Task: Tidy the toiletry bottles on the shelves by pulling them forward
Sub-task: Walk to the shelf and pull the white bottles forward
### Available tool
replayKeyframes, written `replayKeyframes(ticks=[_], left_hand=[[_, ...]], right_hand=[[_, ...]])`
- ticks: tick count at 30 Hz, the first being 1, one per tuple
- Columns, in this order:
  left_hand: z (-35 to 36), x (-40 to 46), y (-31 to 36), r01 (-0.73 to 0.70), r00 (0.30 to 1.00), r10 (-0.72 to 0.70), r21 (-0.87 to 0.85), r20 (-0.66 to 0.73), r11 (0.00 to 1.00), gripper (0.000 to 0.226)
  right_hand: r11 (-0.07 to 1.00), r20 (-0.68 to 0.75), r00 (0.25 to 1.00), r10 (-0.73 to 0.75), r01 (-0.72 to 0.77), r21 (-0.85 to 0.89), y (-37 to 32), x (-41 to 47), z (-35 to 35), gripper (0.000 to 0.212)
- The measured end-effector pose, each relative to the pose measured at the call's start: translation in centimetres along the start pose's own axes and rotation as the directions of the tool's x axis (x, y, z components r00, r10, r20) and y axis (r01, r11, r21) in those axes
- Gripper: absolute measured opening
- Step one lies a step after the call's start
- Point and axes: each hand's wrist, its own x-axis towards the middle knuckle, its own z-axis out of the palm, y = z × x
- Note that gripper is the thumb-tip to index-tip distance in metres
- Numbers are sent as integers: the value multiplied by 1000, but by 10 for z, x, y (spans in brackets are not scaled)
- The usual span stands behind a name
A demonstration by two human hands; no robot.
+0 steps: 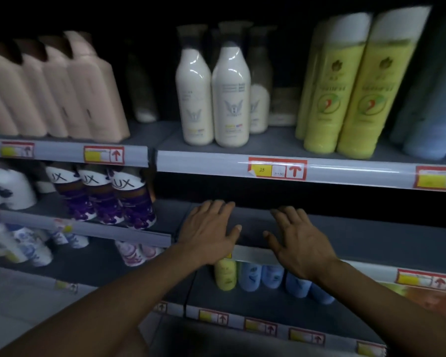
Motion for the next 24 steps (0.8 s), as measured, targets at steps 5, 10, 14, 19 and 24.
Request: replayKeyframes(ticks=[5, 10, 14, 19, 24], left_hand=[[-14, -27, 7, 37, 999, -37, -37, -10, 999, 66], [-32, -49, 16, 44, 992, -49, -50, -112, 998, 62], [-56, -54, 16, 51, 971, -64, -65, -231, 997, 59], [-88, -46, 12, 55, 946, -75, -72, -316, 996, 50], [-119, -28, 8, 76, 891, -139, -160, -433, 984, 43]], right_hand=[[1000, -53, 998, -21, 21, 13, -17, -16, -18, 78], [997, -116, 991, -68, 71, 15, -25, -34, -42, 68], [992, -191, 977, -99, 112, 56, -33, -39, -65, 66], [981, -299, 946, -124, 163, 107, -45, -32, -88, 64], [955, -379, 910, -167, 245, 169, -58, -12, -106, 58]])
